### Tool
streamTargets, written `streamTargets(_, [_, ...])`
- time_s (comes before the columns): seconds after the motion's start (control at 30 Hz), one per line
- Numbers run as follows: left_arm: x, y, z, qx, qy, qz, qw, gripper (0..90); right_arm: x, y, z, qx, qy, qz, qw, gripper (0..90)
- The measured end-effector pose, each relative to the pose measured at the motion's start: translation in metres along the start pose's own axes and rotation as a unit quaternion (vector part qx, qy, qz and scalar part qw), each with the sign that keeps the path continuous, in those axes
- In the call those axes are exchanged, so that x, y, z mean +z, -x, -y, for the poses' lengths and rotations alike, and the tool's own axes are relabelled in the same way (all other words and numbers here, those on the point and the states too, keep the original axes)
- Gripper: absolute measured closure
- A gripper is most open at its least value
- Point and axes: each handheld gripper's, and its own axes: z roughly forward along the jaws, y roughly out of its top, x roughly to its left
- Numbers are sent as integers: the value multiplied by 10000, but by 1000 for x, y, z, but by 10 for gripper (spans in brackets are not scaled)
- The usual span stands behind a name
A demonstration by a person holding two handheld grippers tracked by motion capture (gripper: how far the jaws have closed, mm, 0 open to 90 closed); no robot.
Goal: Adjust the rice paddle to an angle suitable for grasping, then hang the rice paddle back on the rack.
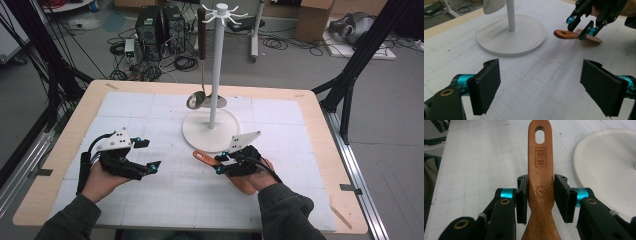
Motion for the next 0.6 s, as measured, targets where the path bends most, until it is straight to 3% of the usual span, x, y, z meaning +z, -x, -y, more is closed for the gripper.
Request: streamTargets(0.6, [8, 5, 0, 54, -82, 139, 9999, 172, -1, -3, -3, -8, 41, -40, 10000, 651])
